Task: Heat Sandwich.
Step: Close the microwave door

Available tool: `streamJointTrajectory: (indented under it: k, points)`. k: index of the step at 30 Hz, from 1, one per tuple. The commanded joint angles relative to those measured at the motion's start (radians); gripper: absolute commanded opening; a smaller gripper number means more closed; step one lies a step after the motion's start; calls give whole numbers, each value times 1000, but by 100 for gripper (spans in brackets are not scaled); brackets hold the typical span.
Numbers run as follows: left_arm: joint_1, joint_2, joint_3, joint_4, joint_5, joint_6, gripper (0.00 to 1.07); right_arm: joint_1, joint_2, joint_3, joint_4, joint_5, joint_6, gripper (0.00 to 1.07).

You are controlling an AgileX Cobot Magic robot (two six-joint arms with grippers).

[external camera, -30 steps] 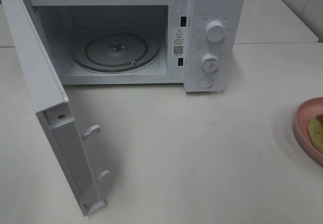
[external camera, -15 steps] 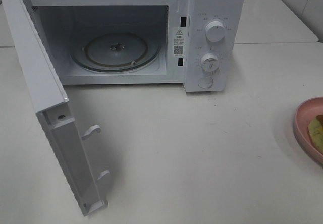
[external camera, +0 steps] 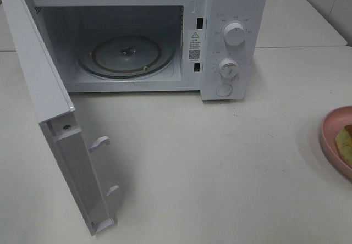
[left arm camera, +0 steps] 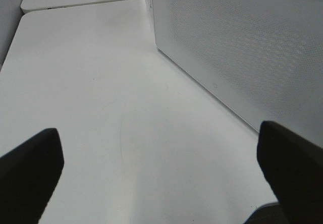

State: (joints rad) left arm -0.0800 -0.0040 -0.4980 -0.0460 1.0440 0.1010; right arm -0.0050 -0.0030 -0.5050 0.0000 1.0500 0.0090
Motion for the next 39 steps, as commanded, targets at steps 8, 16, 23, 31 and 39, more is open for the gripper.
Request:
streamJointTrajectory:
  k: [8,16,23,31,39]
  points:
    - [2,-22,3,-4,-16,-4,101,-7,-27,1,0,-13,-3,76]
    - [2,-22,3,-4,-16,-4,101,-7,-27,1,0,-13,-3,76]
    - [2,-22,3,-4,-16,-4,101,-7,-27,1,0,-13,-3,76]
    - [2,-22,3,-4,-16,-4,101,-7,-27,1,0,-13,-3,76]
    - [2,11,-10,-7,-32,-8,101,-7,-27,1,0,-13,-3,76]
